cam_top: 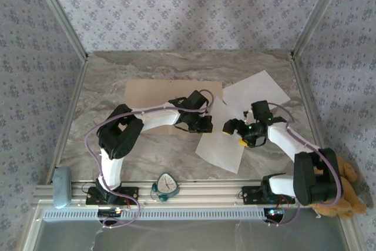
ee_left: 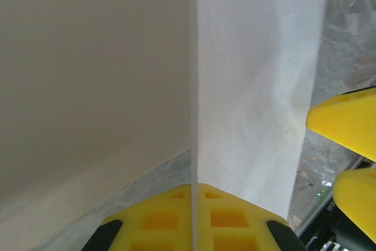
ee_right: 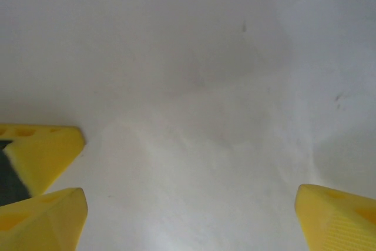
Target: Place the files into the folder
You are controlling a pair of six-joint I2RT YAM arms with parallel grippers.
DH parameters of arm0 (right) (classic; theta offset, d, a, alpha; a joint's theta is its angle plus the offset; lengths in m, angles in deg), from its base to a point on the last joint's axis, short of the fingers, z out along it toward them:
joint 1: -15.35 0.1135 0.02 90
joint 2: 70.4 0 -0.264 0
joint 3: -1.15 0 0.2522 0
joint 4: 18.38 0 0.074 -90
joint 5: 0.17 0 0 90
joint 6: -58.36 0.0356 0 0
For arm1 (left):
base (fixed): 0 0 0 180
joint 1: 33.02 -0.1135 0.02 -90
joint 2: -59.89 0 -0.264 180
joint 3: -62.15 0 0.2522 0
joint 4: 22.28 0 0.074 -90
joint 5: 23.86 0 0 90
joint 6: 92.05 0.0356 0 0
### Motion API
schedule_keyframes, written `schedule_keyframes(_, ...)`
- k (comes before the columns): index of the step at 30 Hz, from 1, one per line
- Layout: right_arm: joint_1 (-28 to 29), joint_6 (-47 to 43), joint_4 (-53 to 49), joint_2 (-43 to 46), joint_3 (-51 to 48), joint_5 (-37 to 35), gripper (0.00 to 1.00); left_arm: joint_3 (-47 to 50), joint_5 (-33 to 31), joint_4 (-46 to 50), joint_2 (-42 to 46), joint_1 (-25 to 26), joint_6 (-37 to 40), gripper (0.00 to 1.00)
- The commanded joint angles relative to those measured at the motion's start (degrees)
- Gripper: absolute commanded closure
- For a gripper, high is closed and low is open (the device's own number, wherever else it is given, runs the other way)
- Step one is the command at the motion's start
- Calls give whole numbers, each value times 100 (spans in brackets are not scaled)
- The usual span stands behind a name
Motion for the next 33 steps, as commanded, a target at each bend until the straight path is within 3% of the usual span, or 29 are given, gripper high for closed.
schedule_keyframes(1,1,-169,-185,412,309,616,5,33,-41,209,778,-61,-101,100)
schedule_keyframes(9,-40,309,303,1466,447,1437,0,144,-704,1164,2232,-74,-81,100)
schedule_keyframes(19,-7,1643,1665,2099,547,2111,0,-846,-1376,3094,3745,-112,364,100)
schedule_keyframes(24,107,2233,2347,2121,633,2326,0,-1293,-1401,3568,4143,-117,515,100)
schedule_keyframes(33,464,2992,3655,2338,470,2357,0,-1684,-749,3601,4567,-118,758,100)
